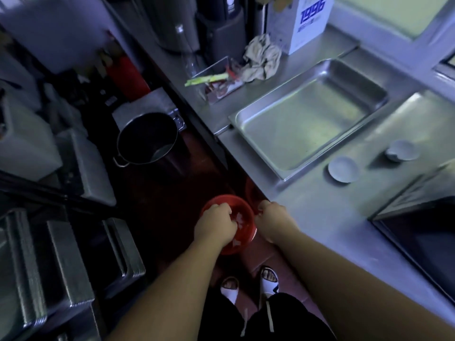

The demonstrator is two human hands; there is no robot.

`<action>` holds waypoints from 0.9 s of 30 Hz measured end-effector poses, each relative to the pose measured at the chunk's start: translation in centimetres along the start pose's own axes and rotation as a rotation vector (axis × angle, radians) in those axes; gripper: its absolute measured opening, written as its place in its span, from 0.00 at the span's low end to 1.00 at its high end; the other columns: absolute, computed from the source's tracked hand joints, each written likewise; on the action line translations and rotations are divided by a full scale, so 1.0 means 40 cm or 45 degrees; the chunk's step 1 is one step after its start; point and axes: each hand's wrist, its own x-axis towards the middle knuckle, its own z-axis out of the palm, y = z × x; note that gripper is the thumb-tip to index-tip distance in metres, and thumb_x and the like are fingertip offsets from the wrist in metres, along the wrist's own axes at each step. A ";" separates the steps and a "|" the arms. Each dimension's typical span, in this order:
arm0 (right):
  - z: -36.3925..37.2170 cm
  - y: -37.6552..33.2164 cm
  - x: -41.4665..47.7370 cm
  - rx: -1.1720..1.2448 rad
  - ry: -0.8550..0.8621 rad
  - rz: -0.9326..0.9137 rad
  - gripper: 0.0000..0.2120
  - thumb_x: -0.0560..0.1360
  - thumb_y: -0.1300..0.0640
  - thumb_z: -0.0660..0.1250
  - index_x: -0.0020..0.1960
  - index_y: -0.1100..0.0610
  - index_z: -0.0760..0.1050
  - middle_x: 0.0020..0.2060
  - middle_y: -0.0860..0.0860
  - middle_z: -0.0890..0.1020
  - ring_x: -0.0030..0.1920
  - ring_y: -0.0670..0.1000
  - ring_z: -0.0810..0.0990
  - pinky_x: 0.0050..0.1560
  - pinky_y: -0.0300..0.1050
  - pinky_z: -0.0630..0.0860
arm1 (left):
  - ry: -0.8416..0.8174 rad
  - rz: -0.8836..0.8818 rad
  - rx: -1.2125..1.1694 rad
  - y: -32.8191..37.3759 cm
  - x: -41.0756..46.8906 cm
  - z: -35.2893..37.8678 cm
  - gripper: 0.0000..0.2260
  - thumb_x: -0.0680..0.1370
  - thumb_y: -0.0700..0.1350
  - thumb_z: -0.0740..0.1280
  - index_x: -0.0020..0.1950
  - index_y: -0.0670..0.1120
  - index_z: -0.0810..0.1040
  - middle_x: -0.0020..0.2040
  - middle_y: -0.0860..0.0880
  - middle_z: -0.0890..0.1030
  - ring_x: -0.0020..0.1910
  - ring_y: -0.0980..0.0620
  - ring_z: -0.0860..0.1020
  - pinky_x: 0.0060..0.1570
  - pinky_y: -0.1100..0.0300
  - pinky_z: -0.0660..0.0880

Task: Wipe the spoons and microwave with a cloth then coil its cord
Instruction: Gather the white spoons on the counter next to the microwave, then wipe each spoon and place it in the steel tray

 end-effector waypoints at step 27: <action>0.031 0.323 -0.495 0.375 0.419 0.730 0.22 0.79 0.53 0.62 0.72 0.54 0.69 0.66 0.55 0.74 0.65 0.58 0.73 0.58 0.50 0.74 | -0.162 0.919 0.572 0.238 -0.157 0.130 0.13 0.77 0.48 0.66 0.61 0.54 0.78 0.62 0.51 0.77 0.60 0.47 0.78 0.49 0.55 0.74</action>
